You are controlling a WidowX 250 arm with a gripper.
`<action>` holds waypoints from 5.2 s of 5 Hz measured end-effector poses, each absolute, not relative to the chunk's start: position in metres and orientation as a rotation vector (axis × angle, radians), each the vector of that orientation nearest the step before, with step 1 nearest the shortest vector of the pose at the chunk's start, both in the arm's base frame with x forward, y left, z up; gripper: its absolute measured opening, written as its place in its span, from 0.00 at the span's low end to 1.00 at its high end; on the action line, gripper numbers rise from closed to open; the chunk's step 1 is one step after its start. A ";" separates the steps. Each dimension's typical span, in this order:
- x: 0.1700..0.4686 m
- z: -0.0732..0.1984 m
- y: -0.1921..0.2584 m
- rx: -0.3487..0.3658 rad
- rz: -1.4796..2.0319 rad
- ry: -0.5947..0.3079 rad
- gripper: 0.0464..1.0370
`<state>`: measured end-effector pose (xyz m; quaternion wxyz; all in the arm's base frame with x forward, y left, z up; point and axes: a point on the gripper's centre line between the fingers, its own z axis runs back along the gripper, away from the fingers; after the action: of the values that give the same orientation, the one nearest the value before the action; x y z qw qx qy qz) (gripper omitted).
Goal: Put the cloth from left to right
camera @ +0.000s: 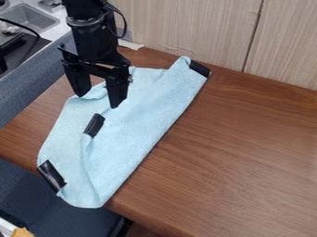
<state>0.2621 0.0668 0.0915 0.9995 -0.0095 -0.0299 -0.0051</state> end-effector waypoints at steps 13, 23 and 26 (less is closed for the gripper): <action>0.308 0.010 0.162 0.014 0.291 0.032 0.02; 0.293 0.000 0.000 -0.065 -0.158 0.056 0.03; 0.289 0.017 0.009 -0.062 -0.128 0.056 0.74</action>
<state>0.2886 0.0086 0.0167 0.9971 -0.0310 0.0280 -0.0638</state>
